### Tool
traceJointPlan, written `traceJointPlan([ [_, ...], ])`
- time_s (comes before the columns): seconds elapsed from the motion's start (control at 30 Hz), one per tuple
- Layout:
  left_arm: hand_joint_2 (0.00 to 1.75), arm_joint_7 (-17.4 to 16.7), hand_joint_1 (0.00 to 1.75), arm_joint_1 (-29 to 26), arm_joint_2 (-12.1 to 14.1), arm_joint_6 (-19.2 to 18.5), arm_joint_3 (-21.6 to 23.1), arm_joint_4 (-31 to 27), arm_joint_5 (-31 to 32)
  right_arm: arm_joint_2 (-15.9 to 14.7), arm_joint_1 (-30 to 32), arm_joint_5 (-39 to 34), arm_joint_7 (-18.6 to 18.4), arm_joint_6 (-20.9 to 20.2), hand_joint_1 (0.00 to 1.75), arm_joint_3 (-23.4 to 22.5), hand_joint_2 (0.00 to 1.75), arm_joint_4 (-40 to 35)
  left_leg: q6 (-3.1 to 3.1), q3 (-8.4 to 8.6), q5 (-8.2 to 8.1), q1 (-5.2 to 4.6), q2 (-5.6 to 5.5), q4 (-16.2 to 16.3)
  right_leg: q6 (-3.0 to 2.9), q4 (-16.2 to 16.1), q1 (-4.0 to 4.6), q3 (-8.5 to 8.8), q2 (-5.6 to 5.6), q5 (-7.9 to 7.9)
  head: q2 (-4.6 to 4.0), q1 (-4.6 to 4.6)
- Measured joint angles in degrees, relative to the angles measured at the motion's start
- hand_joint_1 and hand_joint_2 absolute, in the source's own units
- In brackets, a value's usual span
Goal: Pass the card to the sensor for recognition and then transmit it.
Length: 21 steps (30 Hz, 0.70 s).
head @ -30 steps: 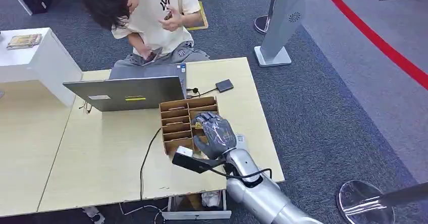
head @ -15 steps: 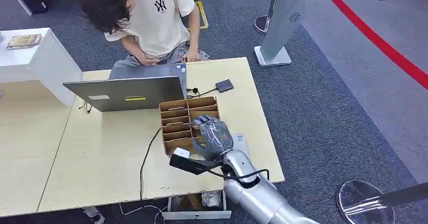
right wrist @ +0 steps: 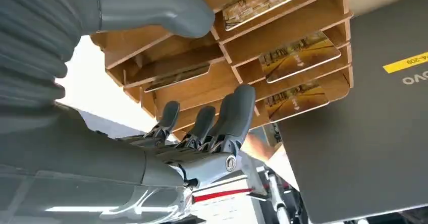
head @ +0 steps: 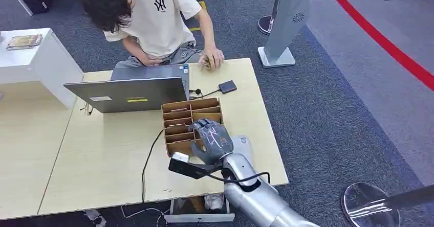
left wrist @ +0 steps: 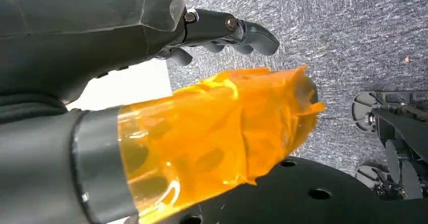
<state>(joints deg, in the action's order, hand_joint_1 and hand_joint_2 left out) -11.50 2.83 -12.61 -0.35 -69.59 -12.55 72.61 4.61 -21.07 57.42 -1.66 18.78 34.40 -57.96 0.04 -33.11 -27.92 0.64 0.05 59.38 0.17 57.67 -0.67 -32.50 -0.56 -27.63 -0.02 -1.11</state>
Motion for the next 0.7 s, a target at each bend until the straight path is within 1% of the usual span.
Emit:
traceJointPlan([
  [0.03,0.0,0.0,0.0,0.0,0.0,0.0,0.0,0.0,0.1,0.1,0.0,0.0,0.0,0.0,0.7,0.0,1.75,0.1,0.0,0.0,0.0,0.0,0.0,0.0,0.0,0.0,0.0,0.0,0.0,0.0,0.0,0.0],
  [0.1,0.0,0.0,0.0,0.0,0.0,0.0,0.0,0.0,0.2,0.2,-0.1,0.1,-0.2,0.0,0.75,0.0,1.75,0.5,0.0,0.0,0.0,0.0,0.0,0.0,0.0,0.0,0.0,0.0,0.0,0.0,0.0,0.0],
  [0.27,0.0,0.0,0.0,0.0,0.0,-0.1,0.0,0.0,0.4,0.2,-0.9,0.6,-0.8,0.0,0.73,0.0,1.75,1.5,0.0,0.0,0.0,0.0,0.0,0.0,0.0,0.0,0.0,0.0,0.0,0.0,0.0,0.0],
  [0.37,0.0,0.0,0.0,0.0,0.0,-0.2,0.0,0.0,0.5,0.2,-1.6,0.8,-1.2,0.0,0.77,-0.1,1.75,2.2,0.0,0.0,0.01,0.0,0.0,0.0,0.0,0.0,0.0,0.0,0.0,0.0,0.0,0.0],
  [0.4,0.0,0.0,0.0,0.0,0.0,-0.2,0.0,0.0,0.5,0.2,-1.8,0.9,-1.2,0.1,0.82,-0.2,1.75,2.4,0.0,0.0,0.01,0.0,0.0,0.0,0.0,0.0,0.0,0.0,0.0,0.01,0.0,0.0],
  [0.7,0.0,0.0,0.0,0.0,0.1,-0.3,0.0,0.0,0.8,0.2,-3.8,1.4,-1.6,0.3,0.8,-0.7,1.75,5.1,0.0,0.01,0.01,0.0,0.0,0.0,0.0,0.0,0.0,0.0,0.01,0.0,0.0,0.0],
])
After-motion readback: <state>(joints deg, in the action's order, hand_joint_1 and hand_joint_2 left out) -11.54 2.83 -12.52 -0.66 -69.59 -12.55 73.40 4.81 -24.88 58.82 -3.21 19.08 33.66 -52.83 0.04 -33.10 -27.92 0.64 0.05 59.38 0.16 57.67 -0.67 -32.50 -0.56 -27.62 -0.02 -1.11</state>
